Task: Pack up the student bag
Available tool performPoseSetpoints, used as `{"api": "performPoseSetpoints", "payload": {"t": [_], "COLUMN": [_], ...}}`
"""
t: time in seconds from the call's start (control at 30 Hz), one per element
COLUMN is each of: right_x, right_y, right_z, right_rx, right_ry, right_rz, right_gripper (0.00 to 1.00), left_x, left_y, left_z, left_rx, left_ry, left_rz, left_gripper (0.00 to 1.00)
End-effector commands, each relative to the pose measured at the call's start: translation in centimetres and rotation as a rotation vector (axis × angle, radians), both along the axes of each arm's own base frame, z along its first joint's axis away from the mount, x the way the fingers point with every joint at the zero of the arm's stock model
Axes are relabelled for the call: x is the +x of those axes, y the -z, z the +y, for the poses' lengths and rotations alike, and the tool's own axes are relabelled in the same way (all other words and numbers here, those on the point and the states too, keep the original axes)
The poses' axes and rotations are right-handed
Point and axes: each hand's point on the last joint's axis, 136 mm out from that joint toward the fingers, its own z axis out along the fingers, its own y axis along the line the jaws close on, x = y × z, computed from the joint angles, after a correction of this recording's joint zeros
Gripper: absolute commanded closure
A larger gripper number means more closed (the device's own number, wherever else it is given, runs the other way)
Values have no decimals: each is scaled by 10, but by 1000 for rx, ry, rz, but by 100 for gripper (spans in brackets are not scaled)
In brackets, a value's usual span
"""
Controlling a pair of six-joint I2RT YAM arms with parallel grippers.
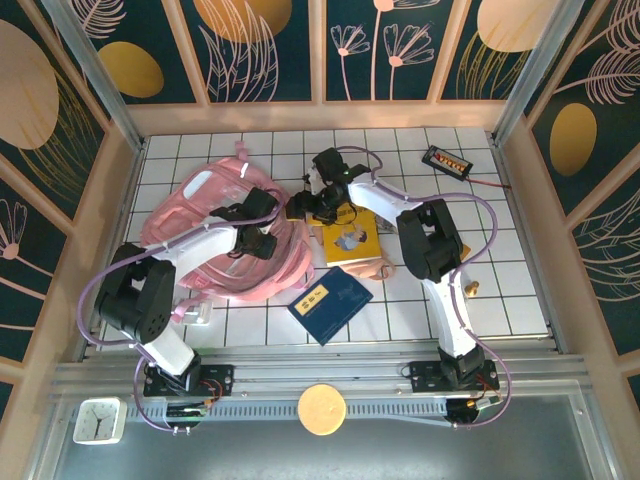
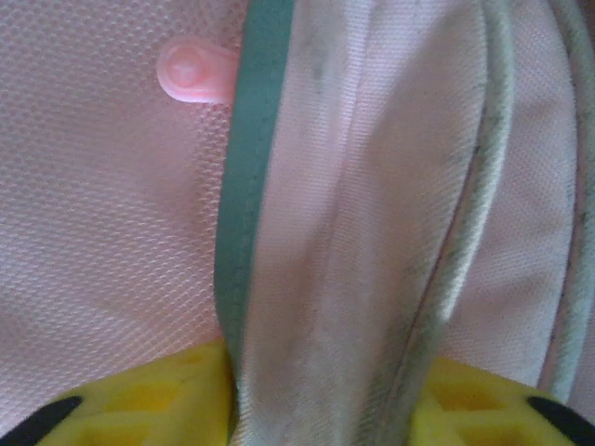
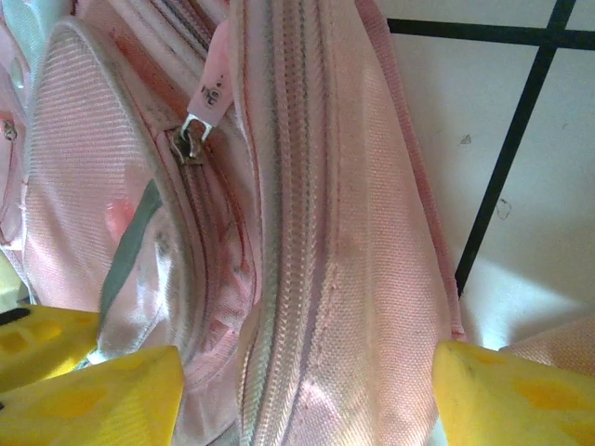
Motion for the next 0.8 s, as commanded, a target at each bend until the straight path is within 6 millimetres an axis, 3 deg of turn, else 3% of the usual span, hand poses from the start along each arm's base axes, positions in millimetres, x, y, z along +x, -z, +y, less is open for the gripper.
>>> {"api": "performPoseSetpoints", "payload": {"t": [0.0,0.03,0.17,0.3,0.47,0.57,0.77], "right_x": [6,7,17,25,19,14,4], "right_y": [-24,-26,-42,-62,-78,-85,-88], "right_z": [-7,-8,-18,-27,-24,-21,-18], "right_rx": [30,34,95,190,266,291,324], "right_ry": [34,41,95,117,59,34,12], "right_rz": [-35,-42,-85,-110,-128,-138,-136], "right_gripper": [28,28,24,21,19,19,19], "left_x": [0,0,4,19,31,31,30], "left_y": [3,2,-23,-80,-153,-173,-178], "left_z": [3,3,0,0,-4,-9,-20], "left_rx": [24,18,-9,-27,-64,-81,-147], "left_ry": [15,16,24,54,108,155,178], "left_rz": [7,6,-53,-213,-403,-452,-462], "left_gripper": [91,100,100,100,100,100,100]}}
